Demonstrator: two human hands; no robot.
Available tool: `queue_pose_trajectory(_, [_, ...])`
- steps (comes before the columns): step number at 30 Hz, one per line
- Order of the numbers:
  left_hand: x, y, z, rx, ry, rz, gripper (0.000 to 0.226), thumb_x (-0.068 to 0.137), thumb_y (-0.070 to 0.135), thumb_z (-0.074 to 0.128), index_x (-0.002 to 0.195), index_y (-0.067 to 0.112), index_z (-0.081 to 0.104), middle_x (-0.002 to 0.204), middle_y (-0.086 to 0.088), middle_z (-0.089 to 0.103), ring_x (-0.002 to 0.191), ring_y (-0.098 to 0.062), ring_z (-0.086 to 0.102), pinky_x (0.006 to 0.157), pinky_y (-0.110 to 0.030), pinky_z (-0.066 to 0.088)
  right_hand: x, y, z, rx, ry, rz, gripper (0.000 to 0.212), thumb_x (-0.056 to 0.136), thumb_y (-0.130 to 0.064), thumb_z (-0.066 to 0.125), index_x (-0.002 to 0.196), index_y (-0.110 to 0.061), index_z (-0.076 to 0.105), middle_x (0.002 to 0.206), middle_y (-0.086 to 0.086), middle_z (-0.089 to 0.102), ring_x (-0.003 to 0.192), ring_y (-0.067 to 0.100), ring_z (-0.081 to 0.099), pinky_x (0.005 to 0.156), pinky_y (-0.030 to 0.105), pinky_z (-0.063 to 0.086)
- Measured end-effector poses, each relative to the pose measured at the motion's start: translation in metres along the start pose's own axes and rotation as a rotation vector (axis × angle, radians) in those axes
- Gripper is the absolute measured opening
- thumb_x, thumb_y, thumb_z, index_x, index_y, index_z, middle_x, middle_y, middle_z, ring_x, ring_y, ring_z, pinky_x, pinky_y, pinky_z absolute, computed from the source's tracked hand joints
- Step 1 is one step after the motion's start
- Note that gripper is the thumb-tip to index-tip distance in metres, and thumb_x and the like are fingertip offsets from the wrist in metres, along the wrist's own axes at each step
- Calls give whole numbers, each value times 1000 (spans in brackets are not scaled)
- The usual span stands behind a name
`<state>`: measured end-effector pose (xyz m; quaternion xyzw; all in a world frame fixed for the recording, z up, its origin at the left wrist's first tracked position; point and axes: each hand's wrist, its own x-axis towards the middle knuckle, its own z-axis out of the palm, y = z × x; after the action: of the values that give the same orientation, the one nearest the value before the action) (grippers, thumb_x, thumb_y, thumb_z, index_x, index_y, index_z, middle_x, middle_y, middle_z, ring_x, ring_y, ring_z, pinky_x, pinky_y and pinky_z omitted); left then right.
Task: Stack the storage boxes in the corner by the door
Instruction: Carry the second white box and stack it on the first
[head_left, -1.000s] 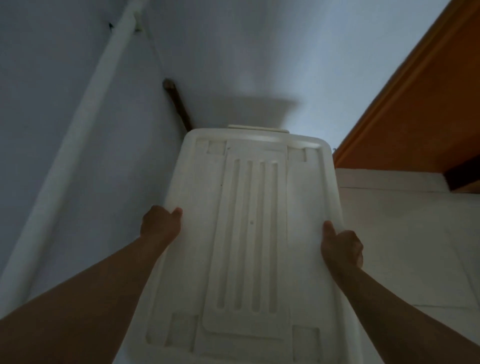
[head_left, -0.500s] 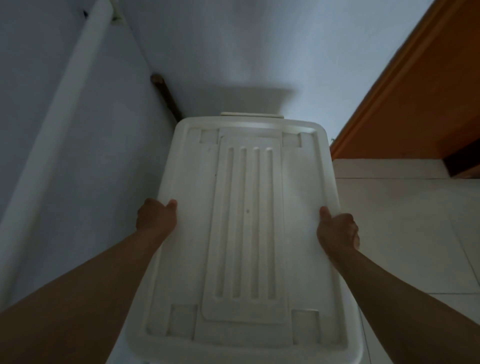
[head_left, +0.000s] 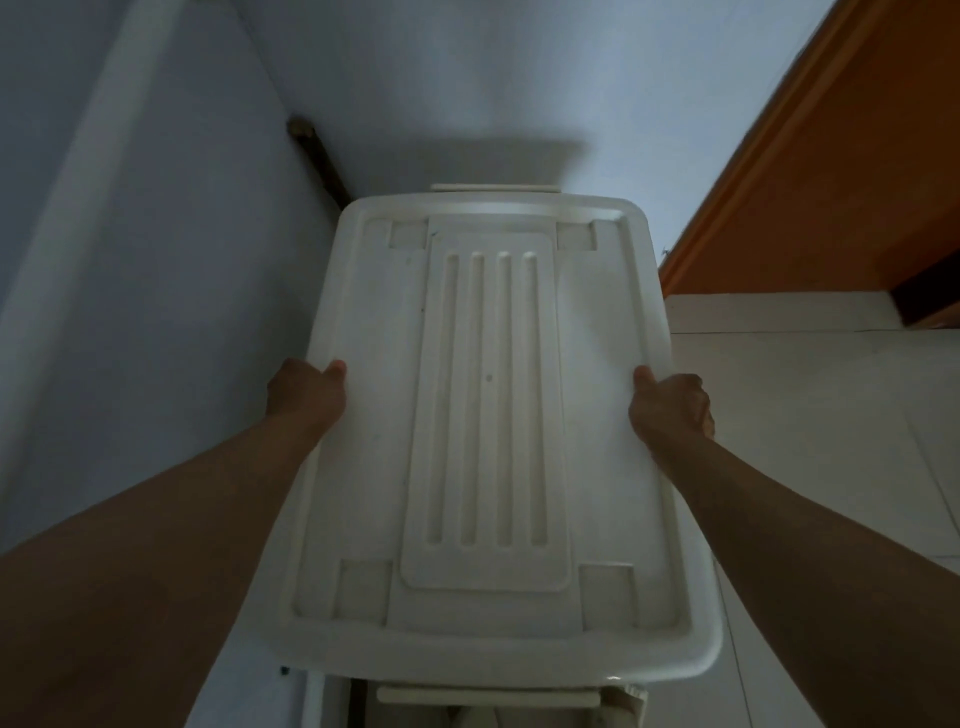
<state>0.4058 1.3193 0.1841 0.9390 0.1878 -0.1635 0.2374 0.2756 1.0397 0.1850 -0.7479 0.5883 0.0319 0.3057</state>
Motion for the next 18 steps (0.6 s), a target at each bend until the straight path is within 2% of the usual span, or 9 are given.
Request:
queue_pose_trajectory(6, [-10,0,-2,15,-17,3,58,96,28,48,137,-11,34,143,-30,41,132,-41,41,107,-40,36,-10,6,-10,-17,-91,-96,56,94,-27,52,136,4,33,139,23,42,126,39,45,104,43,38])
queue_pose_trajectory(12, [-54,0,-11,136,-106,3,84,92,36,55,149,-3,7,153,-26,19,140,-39,26,113,-44,27,-41,20,-31,-68,-232,-230,81,88,-25,62,148,-7,11,148,20,28,135,36,34,109,46,34])
queue_pose_trajectory(16, [-107,-1,-7,281,-68,101,79,92,39,54,148,5,10,155,-20,12,143,-35,16,113,-51,19,-59,38,-56,-157,-265,-333,81,89,-25,60,150,-9,9,155,18,16,140,34,25,112,44,28])
queue_pose_trajectory(18, [-134,-6,-2,344,-63,167,79,92,41,52,149,6,10,157,-19,8,145,-35,12,114,-52,18,-66,51,-68,-201,-276,-360,80,90,-25,60,150,-7,10,154,18,16,141,33,24,112,43,27])
